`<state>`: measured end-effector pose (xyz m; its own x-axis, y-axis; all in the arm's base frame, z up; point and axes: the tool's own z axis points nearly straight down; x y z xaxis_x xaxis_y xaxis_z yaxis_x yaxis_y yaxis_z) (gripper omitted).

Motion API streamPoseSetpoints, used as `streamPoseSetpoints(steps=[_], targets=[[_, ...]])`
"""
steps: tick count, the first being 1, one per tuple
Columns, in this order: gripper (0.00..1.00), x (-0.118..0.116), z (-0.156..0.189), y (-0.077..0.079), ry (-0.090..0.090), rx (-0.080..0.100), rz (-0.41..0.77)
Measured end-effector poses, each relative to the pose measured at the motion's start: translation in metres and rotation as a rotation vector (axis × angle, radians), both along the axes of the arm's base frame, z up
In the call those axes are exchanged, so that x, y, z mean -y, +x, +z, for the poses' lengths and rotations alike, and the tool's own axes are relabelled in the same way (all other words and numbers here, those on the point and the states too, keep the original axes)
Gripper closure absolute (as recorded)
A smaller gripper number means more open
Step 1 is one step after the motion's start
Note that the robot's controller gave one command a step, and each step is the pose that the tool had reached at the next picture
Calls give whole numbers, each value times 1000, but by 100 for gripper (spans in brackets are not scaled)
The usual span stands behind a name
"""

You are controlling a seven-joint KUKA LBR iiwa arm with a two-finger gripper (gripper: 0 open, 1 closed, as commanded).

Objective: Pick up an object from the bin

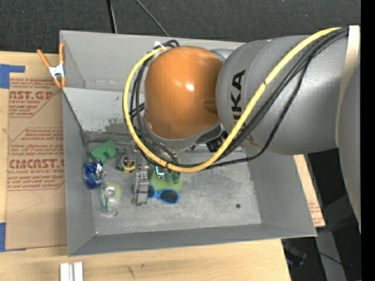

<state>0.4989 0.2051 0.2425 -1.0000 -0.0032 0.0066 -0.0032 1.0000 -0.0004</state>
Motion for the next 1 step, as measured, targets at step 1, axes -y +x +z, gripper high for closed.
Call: streamPoseSetpoints(steps=[1], targets=[[0,103,-177,27,1,1,231]])
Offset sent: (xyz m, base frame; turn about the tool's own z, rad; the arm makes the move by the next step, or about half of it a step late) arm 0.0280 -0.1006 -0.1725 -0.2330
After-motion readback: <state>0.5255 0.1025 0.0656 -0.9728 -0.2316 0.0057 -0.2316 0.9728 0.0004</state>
